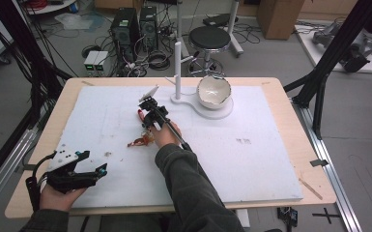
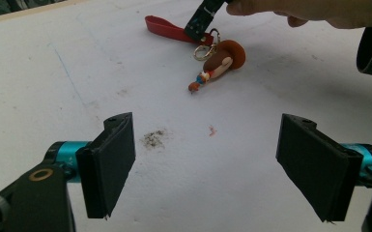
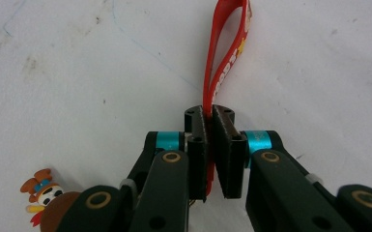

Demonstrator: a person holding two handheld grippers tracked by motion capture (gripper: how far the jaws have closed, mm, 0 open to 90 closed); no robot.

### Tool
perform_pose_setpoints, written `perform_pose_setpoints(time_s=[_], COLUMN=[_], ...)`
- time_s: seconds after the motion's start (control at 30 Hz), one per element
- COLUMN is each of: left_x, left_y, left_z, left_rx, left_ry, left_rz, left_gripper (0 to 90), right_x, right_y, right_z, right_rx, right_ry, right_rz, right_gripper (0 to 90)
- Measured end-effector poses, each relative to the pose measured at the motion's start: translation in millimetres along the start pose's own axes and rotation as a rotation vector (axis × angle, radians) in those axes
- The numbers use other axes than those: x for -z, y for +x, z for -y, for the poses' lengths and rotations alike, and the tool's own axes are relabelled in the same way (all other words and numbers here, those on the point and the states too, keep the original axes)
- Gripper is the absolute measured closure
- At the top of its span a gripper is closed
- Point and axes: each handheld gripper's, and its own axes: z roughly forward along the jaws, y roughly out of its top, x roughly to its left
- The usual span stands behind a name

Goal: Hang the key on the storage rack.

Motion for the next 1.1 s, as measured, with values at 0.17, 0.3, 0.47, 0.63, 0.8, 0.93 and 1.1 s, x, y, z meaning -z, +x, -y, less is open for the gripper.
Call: perform_pose_setpoints(time_s=[0.17, 0.3, 0.47, 0.63, 0.8, 0.93, 1.1], left_x=[-0.4, -1.2, -1.1, -0.7, -1.1, -1.3, -1.0], left_y=[-0.7, -1.9, -1.4, -0.4, -0.4, -0.6, -0.1], left_z=[0.1, 0.0, 0.0, 0.3, 0.2, 0.1, 0.3], left_rx=[-0.001, -0.005, -0.006, 0.000, -0.002, -0.004, -0.001], left_ry=[0.001, 0.004, 0.004, 0.000, 0.003, 0.005, 0.003], left_rz=[0.000, 0.001, 0.001, -0.002, 0.001, -0.003, -0.006], left_gripper=[22.0, 22.0, 22.0, 22.0, 22.0, 22.0, 22.0], right_x=[6.3, 13.2, 24.0, 33.6, 43.4, 53.3, 64.5], right_y=[-1.9, -5.6, -5.8, -7.2, -9.5, -11.0, -8.9], right_z=[2.2, 5.2, 6.5, 9.6, 13.1, 15.8, 18.3], right_rx=[-0.004, -0.020, -0.014, -0.006, 0.000, 0.002, 0.002], right_ry=[-0.027, -0.061, -0.100, -0.128, -0.158, -0.185, -0.235], right_rz=[-0.006, -0.025, -0.047, -0.059, -0.068, -0.078, -0.106], right_gripper=[85.8, 85.9, 86.0, 86.0, 86.2, 86.2, 86.2])
